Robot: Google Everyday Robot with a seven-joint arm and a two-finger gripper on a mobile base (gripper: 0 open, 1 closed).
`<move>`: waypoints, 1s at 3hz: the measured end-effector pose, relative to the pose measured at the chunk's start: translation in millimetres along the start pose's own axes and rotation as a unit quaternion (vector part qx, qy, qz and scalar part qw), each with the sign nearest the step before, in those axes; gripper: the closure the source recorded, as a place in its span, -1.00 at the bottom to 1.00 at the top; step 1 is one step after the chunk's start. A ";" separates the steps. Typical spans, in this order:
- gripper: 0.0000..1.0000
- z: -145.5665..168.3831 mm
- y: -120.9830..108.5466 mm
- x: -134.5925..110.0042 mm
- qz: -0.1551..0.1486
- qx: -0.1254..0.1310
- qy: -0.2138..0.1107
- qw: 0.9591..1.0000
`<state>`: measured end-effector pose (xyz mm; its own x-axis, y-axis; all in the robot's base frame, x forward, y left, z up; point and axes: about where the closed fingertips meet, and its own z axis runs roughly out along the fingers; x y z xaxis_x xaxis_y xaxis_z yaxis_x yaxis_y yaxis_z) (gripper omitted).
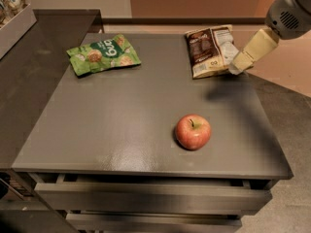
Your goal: Move brown chip bag near apple
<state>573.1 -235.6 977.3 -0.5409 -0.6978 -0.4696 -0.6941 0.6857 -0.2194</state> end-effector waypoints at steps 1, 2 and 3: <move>-1.00 20.6 -23.7 -14.3 0.061 0.005 -0.006 0.998; -1.00 48.9 -38.1 -27.3 0.113 -0.003 -0.010 0.994; -1.00 78.5 -44.2 -38.5 0.156 -0.023 -0.011 0.987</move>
Offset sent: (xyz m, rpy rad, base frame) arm 0.1032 0.0078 -0.0384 0.2103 0.0744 -0.2975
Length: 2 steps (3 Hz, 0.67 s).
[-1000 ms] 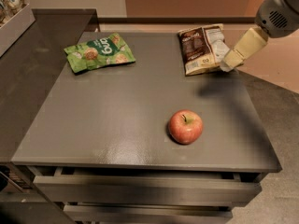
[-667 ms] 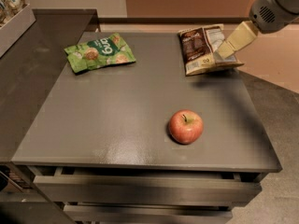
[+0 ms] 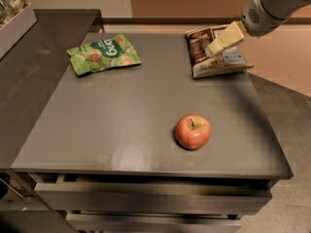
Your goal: Move brown chip bag near apple
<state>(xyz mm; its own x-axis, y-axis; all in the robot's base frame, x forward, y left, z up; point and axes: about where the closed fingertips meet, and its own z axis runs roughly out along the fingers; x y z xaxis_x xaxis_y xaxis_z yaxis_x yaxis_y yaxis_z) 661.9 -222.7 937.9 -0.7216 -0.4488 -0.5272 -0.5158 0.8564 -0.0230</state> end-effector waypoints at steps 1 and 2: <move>-1.00 22.6 -7.0 -11.9 0.043 0.004 -0.003 0.999; -1.00 43.5 -19.3 -23.6 0.076 0.012 -0.006 0.997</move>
Offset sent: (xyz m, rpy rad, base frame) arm 0.0788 0.0005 -0.0317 0.0860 0.0111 -0.2303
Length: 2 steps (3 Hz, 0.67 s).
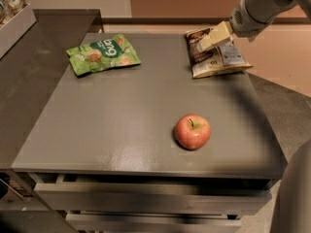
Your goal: Move brown chip bag near apple
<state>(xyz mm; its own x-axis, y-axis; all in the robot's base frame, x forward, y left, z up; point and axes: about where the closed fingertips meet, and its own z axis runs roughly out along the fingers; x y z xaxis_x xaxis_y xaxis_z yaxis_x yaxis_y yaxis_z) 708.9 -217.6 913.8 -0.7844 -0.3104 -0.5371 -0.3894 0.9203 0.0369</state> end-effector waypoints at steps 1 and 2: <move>-1.00 22.2 -11.8 -10.9 0.020 0.019 0.006 1.000; -1.00 37.2 -22.3 -14.7 0.032 0.033 0.018 0.999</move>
Offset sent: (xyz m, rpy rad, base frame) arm 0.0589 -0.0198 -0.0285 -0.0614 0.0420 -0.1383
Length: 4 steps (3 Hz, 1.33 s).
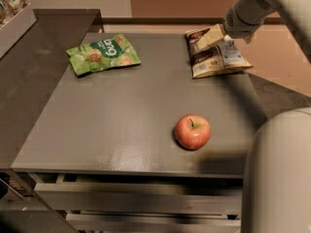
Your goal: Move brown chip bag near apple
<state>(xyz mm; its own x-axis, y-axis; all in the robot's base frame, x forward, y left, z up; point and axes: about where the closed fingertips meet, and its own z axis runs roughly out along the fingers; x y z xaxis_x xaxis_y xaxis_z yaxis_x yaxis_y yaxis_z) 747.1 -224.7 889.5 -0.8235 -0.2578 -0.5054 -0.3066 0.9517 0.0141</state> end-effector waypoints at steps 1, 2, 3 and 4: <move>-1.00 11.0 -10.6 0.7 0.010 0.012 0.010 1.000; -1.00 20.0 -11.9 5.6 0.011 0.010 0.023 1.000; -0.63 23.9 -6.1 9.6 0.003 0.000 0.035 0.999; -0.19 22.6 -2.8 13.6 -0.004 -0.007 0.043 0.999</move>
Offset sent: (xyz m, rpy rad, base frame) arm 0.0097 -0.0150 -0.0235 -0.0236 0.0633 -0.0326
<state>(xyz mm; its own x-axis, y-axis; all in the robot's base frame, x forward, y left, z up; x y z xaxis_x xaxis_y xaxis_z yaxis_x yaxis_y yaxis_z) 747.6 -227.2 863.1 -0.8588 -0.2784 -0.4301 -0.3190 0.9475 0.0236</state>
